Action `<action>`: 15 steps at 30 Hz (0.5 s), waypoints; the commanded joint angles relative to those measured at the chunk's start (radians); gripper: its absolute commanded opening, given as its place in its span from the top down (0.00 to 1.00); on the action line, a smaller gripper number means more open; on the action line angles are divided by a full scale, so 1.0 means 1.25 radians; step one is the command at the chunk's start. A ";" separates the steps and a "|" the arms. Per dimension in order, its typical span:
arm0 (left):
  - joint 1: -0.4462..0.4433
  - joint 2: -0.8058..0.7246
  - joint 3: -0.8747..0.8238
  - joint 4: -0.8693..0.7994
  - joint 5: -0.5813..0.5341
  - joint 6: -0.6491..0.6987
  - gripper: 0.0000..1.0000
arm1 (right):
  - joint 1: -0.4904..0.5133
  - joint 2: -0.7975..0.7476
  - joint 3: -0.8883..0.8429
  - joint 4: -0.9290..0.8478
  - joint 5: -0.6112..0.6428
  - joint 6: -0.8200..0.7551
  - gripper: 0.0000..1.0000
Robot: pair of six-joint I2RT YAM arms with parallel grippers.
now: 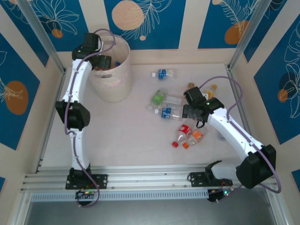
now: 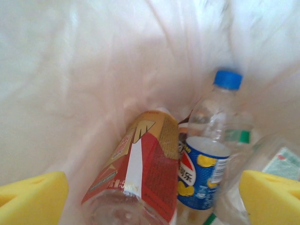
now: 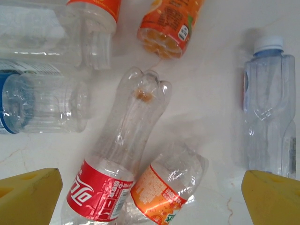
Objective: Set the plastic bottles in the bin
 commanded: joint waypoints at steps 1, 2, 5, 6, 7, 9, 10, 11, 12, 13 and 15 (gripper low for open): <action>0.011 -0.073 0.004 0.004 0.050 -0.025 0.00 | 0.003 -0.025 0.020 -0.051 -0.032 0.048 0.00; 0.011 -0.083 0.004 0.008 0.062 -0.029 0.00 | 0.003 -0.030 0.018 -0.057 -0.038 0.055 0.01; 0.010 -0.109 0.004 0.014 0.099 -0.040 0.00 | 0.003 -0.044 0.009 -0.071 -0.057 0.073 0.05; 0.010 -0.116 0.004 0.014 0.107 -0.043 0.00 | 0.003 -0.049 0.004 -0.075 -0.066 0.080 0.05; 0.009 -0.125 0.003 0.012 0.111 -0.044 0.00 | 0.003 -0.054 -0.003 -0.076 -0.078 0.086 0.06; 0.009 -0.144 -0.007 0.013 0.117 -0.048 0.00 | 0.003 -0.063 -0.015 -0.081 -0.094 0.102 0.06; 0.008 -0.158 -0.021 0.017 0.121 -0.051 0.00 | 0.003 -0.067 -0.021 -0.086 -0.100 0.112 0.07; 0.009 -0.175 -0.040 0.024 0.123 -0.055 0.00 | 0.003 -0.072 -0.027 -0.091 -0.106 0.123 0.08; 0.009 -0.191 -0.060 0.033 0.126 -0.059 0.00 | 0.003 -0.077 -0.032 -0.097 -0.113 0.133 0.08; 0.009 -0.213 -0.090 0.046 0.129 -0.064 0.00 | 0.003 -0.081 -0.039 -0.103 -0.123 0.144 0.09; 0.007 -0.261 -0.146 0.074 0.141 -0.077 0.00 | 0.003 -0.092 -0.055 -0.112 -0.142 0.157 0.12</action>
